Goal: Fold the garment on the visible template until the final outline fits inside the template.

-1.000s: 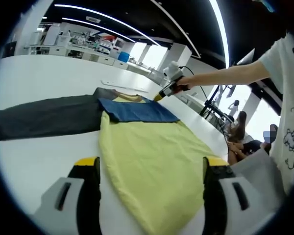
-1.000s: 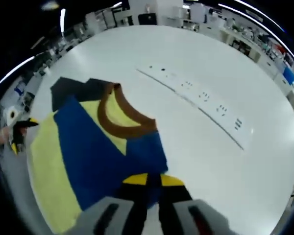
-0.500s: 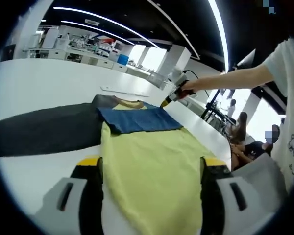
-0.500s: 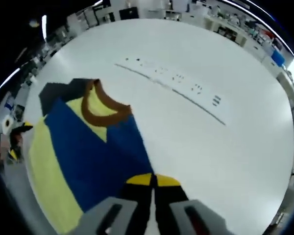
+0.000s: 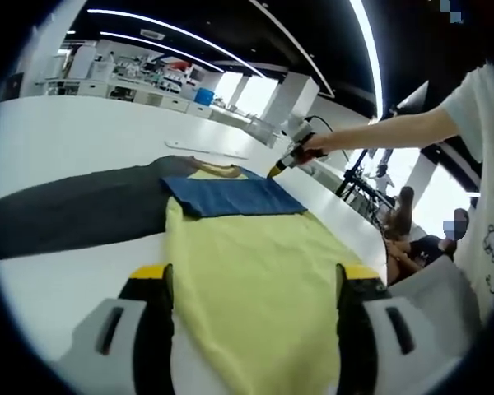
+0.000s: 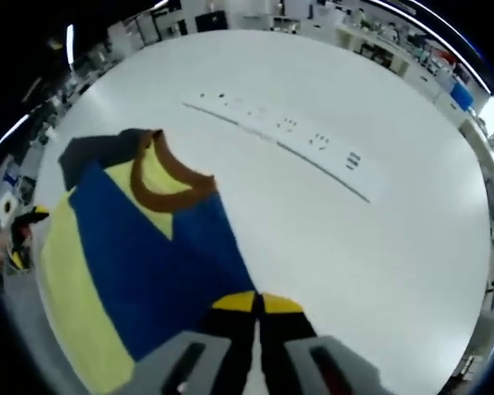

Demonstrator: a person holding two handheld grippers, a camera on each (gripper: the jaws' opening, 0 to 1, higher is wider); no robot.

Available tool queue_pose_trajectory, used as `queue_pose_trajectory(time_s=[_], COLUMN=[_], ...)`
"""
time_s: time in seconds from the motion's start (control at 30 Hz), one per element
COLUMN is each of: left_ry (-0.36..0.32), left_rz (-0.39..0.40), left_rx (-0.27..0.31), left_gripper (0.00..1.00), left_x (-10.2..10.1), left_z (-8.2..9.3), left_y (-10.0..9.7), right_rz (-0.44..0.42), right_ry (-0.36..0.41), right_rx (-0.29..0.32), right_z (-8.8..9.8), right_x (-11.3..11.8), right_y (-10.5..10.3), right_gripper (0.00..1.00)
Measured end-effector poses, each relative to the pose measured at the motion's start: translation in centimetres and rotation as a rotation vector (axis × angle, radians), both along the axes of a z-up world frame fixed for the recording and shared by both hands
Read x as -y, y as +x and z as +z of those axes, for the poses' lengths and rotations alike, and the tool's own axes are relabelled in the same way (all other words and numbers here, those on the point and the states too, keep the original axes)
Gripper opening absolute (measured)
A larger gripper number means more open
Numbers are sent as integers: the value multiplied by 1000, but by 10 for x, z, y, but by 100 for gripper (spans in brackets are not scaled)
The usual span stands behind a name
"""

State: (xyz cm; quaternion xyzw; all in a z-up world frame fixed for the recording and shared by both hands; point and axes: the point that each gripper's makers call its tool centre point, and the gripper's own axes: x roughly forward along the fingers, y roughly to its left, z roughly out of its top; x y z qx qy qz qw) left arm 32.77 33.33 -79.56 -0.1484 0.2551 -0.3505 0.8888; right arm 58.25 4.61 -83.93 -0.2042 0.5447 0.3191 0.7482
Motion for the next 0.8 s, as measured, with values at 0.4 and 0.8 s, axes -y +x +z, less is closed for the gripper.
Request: queue_pose_trajectory(time_s=[0.4, 0.8], left_ry=[5, 0], left_rz=[12, 0], left_rx=[-13, -14], left_gripper=[78, 78], left_x=[2, 14], left_z=[1, 9], left_y=[-11, -16], right_rz=[-6, 28], right_ry=[-23, 114], right_rx=[78, 105], right_z=[2, 8], right_x=[3, -11], right_y=[14, 5], right_gripper=[0, 50])
